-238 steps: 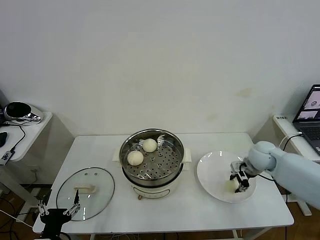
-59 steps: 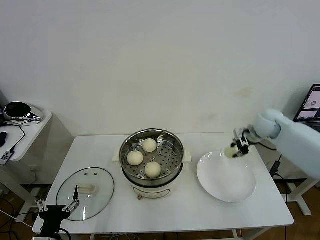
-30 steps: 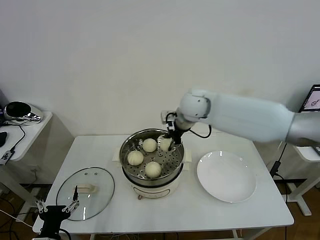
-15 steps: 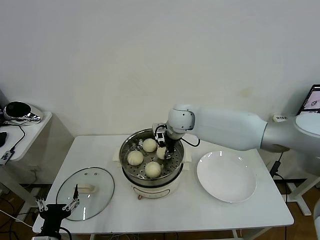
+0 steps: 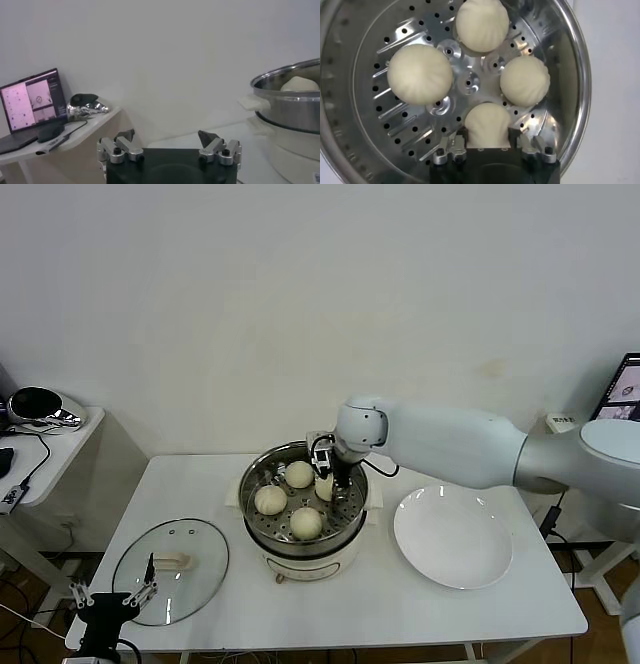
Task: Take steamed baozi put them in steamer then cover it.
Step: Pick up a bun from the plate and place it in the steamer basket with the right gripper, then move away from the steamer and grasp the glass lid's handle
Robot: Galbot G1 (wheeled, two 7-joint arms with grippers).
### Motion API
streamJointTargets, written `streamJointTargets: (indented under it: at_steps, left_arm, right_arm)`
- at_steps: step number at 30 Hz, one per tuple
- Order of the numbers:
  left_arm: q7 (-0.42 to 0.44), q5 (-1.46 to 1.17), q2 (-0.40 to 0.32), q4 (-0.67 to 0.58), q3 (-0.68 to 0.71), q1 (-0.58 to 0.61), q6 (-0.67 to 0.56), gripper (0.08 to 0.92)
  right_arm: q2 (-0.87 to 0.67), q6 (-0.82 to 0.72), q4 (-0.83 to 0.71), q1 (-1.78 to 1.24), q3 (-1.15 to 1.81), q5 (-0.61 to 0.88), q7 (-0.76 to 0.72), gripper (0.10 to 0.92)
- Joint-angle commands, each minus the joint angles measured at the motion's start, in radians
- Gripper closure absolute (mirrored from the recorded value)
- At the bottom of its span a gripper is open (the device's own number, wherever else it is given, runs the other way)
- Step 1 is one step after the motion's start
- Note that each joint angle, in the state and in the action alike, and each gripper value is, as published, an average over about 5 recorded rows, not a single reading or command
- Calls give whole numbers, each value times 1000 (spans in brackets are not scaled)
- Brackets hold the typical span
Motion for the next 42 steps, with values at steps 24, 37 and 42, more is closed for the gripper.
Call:
streamJointTargets:
  at_steps: [24, 37, 42]
  left_arm:
    - [9, 24, -20, 86, 38, -29, -54, 177]
    - [-59, 680, 11, 232, -13, -49, -103, 177]
    - [-105, 1097, 50, 319, -104, -57, -160, 177]
  right_arm:
    - [-264, 713, 501, -1556, 1572, -255, 747, 203]
    - [229, 830, 558, -1984, 2105, -364, 689, 203]
    - [246, 800, 539, -2038, 2191, -343, 773, 203]
